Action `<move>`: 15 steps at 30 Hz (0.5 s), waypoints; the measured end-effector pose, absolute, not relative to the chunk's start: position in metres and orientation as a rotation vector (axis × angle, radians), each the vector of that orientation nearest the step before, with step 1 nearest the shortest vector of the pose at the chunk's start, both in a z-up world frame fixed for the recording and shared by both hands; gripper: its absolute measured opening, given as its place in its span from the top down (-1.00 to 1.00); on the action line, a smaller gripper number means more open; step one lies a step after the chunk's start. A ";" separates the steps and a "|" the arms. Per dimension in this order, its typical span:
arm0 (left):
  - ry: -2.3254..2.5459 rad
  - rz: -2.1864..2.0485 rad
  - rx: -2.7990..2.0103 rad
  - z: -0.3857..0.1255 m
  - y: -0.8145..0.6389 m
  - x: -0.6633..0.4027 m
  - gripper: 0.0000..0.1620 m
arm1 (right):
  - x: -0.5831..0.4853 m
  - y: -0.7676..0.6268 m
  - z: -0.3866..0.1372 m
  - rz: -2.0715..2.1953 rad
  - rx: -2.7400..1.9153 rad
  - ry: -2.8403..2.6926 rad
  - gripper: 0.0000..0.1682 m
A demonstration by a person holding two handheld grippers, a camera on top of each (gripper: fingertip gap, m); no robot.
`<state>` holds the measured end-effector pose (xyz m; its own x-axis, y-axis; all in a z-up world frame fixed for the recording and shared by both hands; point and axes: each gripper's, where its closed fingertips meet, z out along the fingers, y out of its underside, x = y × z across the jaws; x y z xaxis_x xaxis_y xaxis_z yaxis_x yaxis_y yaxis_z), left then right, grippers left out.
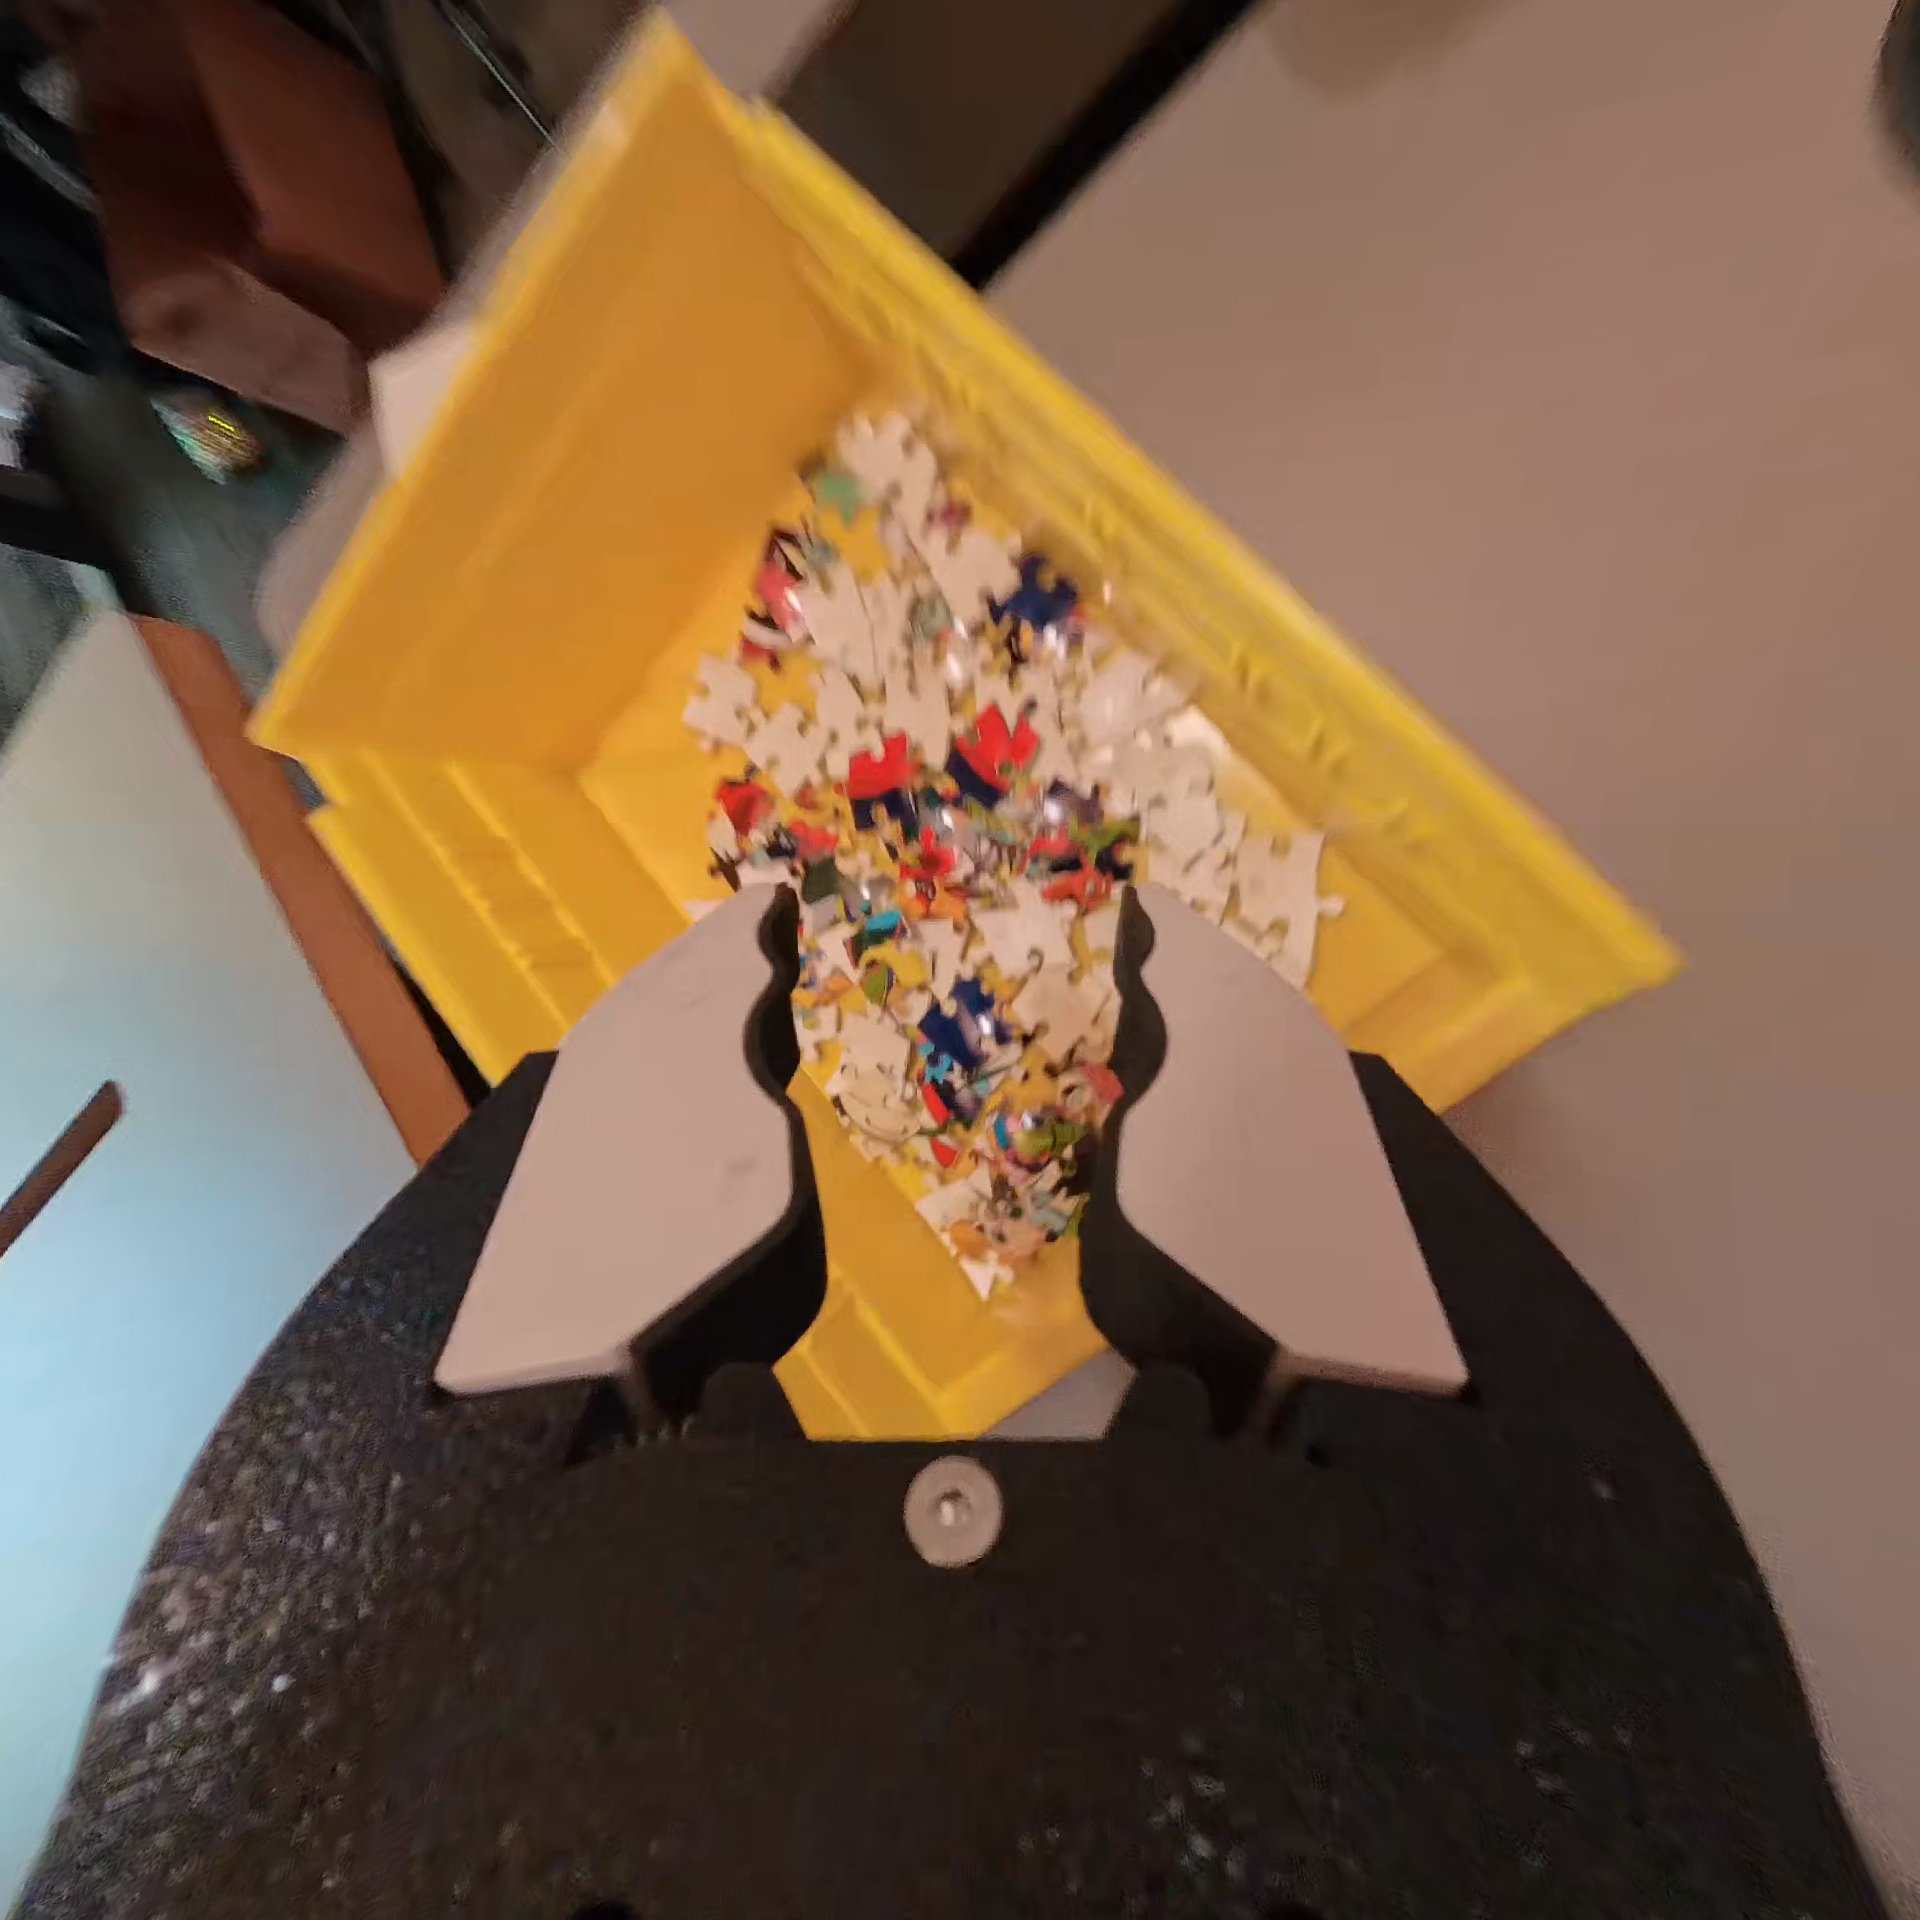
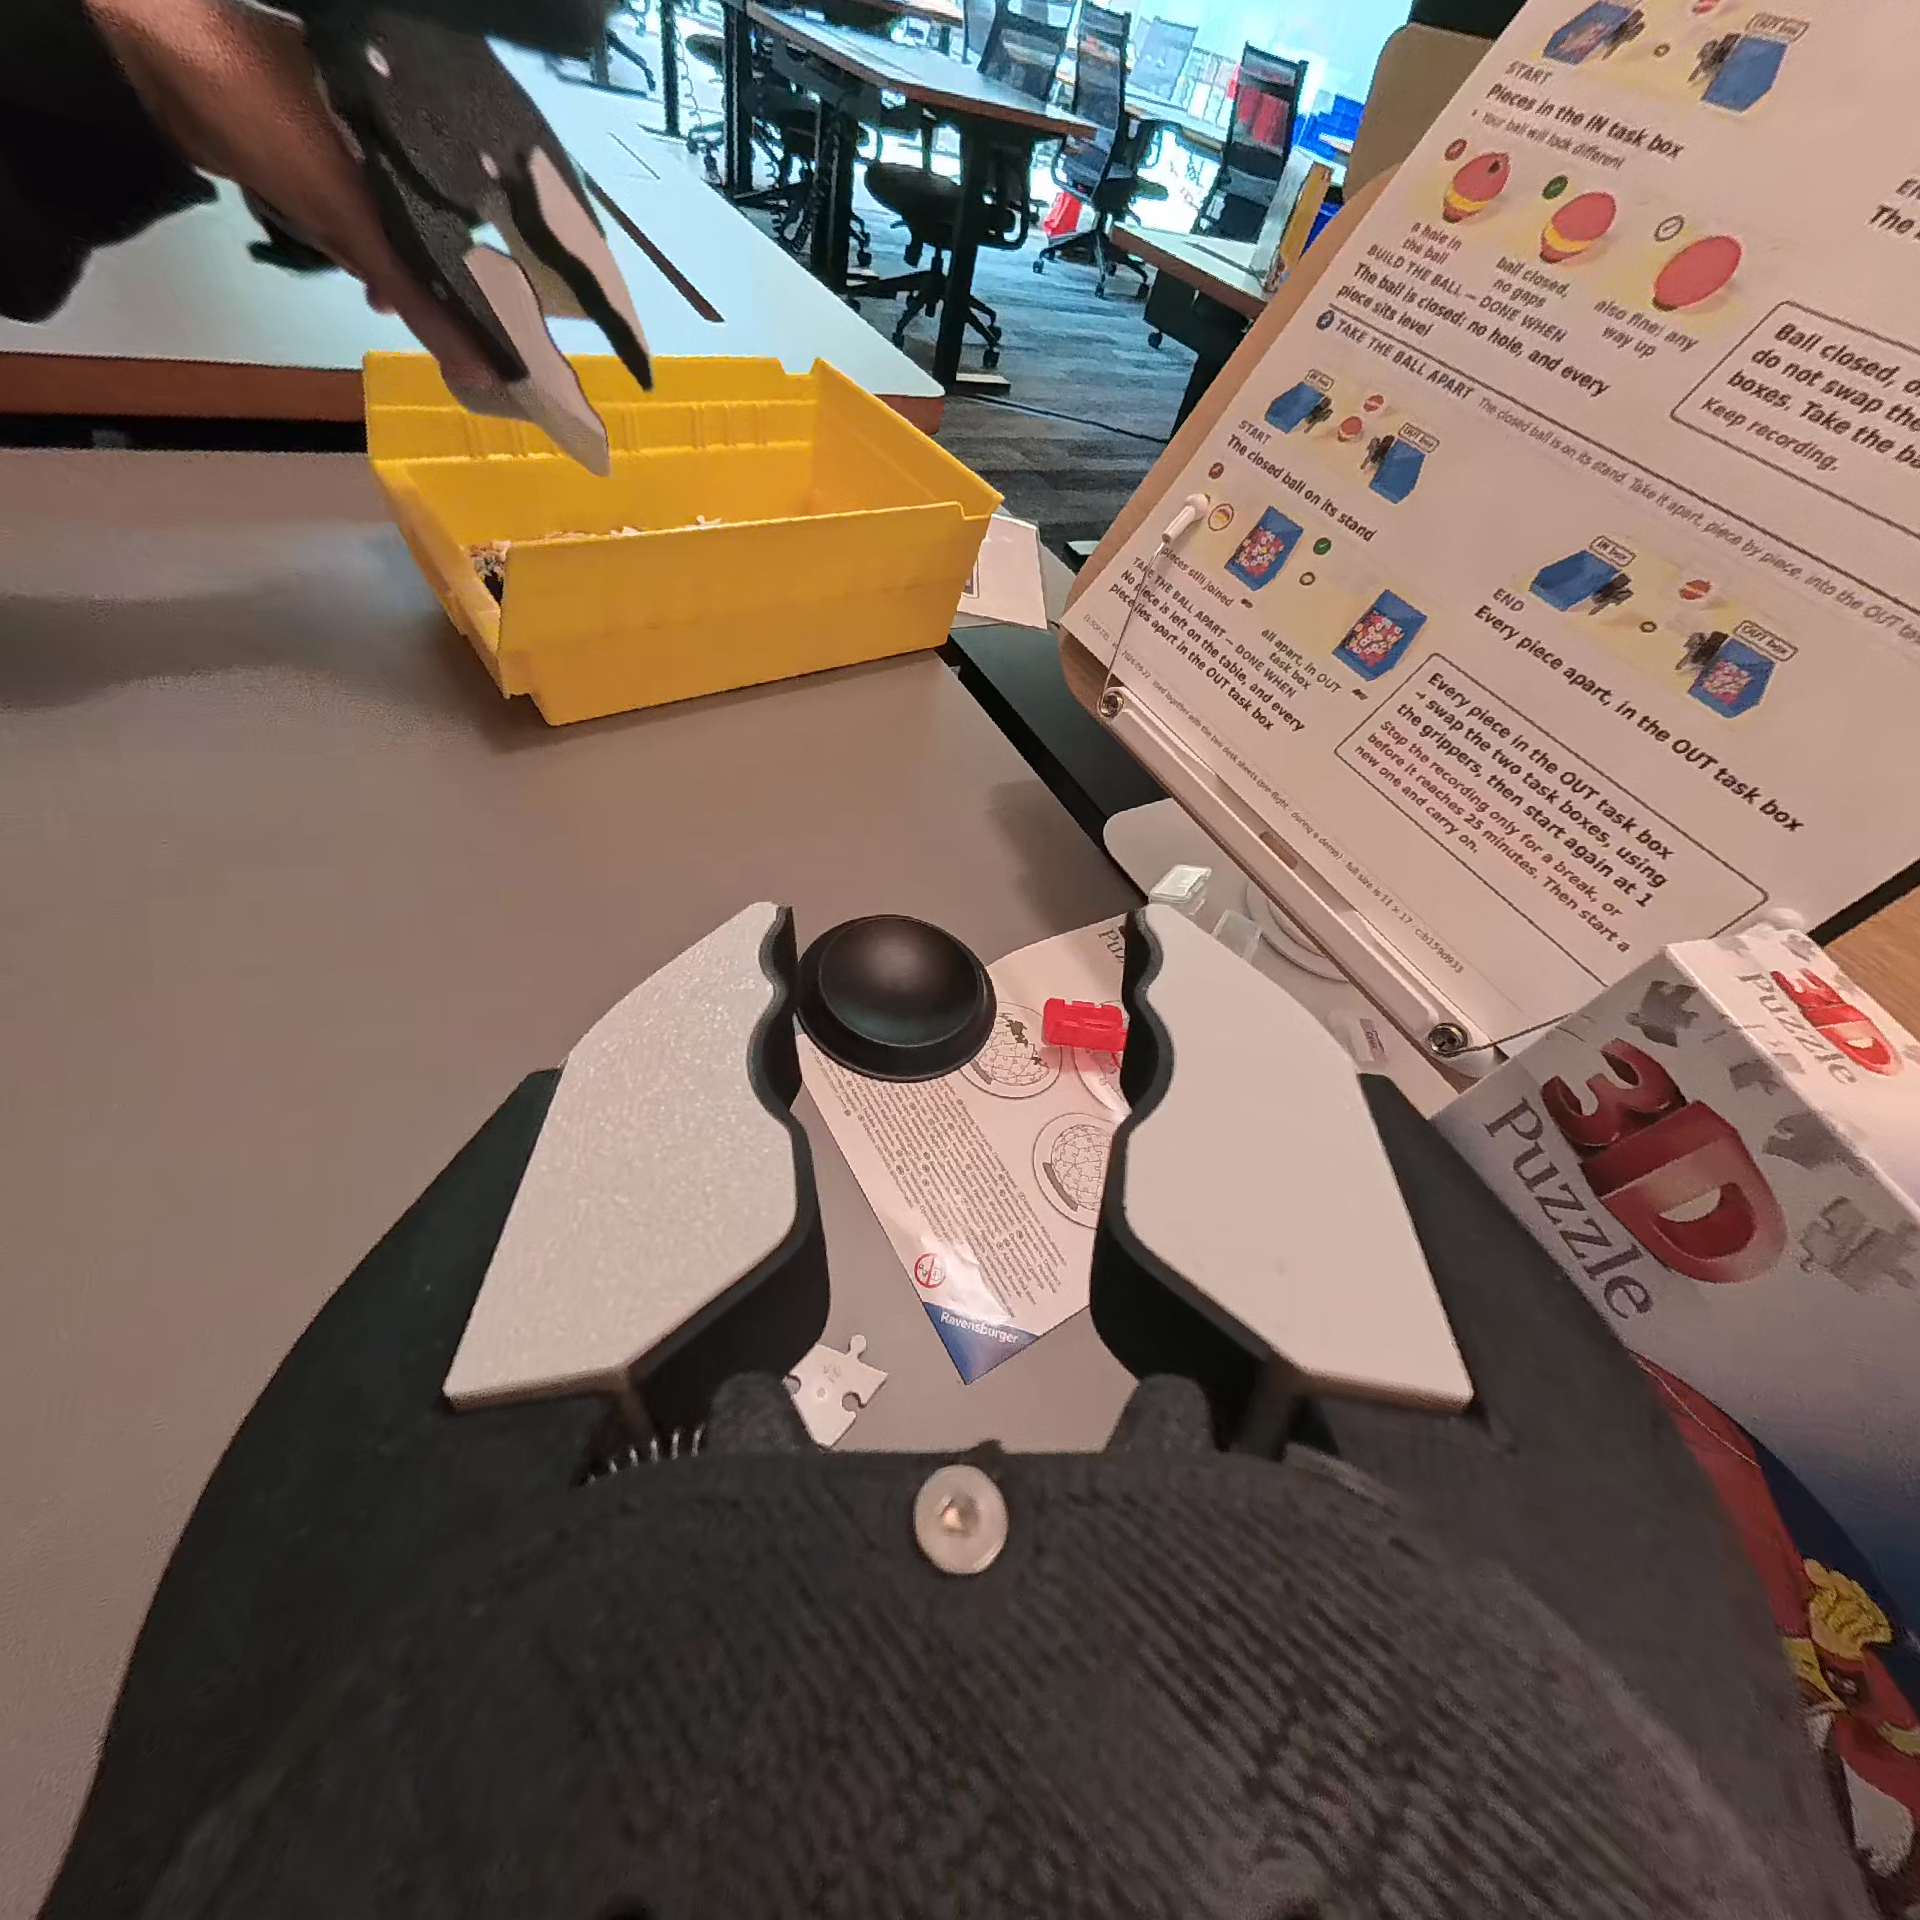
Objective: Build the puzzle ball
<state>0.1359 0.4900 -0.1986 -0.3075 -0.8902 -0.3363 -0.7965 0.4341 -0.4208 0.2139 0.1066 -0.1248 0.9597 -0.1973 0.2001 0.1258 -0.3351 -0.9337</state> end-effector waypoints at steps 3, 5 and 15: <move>2.294 -0.146 -1.399 -0.234 0.509 0.135 0.23 | 0.216 0.107 -0.130 -0.341 -1.907 0.050 0.28; 2.377 -0.105 -1.411 -0.256 0.513 0.133 0.19 | 0.217 0.107 -0.132 -0.342 -1.914 0.055 0.28; 2.447 -0.137 -1.521 -0.300 0.510 0.155 0.07 | 0.222 0.105 -0.139 -0.331 -1.932 0.073 0.29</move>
